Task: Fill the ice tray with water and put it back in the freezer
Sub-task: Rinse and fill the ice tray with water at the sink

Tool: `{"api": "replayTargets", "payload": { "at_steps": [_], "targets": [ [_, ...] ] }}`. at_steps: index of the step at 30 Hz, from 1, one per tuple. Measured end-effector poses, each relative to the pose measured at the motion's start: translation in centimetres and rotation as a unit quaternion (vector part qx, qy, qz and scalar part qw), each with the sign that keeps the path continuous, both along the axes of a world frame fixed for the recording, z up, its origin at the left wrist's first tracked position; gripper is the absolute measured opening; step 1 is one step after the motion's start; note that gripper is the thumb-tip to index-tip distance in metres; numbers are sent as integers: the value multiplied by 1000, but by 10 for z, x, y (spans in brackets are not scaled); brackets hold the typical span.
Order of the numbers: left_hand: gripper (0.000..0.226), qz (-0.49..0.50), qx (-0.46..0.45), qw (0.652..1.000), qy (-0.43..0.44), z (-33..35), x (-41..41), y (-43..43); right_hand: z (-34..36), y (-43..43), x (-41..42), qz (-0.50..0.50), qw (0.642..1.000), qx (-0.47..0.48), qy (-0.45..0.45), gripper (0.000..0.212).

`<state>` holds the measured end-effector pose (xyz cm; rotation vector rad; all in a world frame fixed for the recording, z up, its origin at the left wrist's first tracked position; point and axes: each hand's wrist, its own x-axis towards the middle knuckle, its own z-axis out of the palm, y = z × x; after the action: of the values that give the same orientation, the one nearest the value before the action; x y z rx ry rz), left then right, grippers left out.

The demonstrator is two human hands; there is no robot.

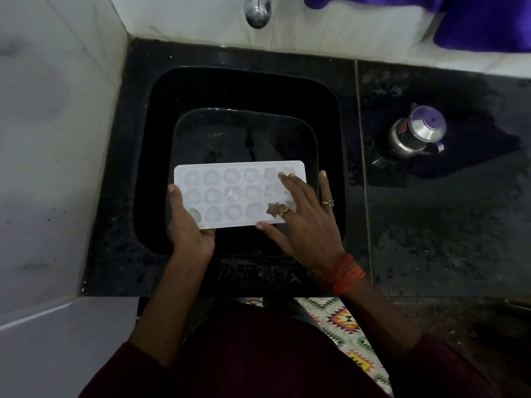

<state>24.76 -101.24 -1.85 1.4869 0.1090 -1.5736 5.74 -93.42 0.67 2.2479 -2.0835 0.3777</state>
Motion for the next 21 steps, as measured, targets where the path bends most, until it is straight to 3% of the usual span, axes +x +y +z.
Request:
{"api": "replayTargets", "payload": {
  "at_steps": [21],
  "targets": [
    [55,-1,3,1000,4,2,3,2,-1,2,5,-10,1000,0,-11,44]
  ]
}}
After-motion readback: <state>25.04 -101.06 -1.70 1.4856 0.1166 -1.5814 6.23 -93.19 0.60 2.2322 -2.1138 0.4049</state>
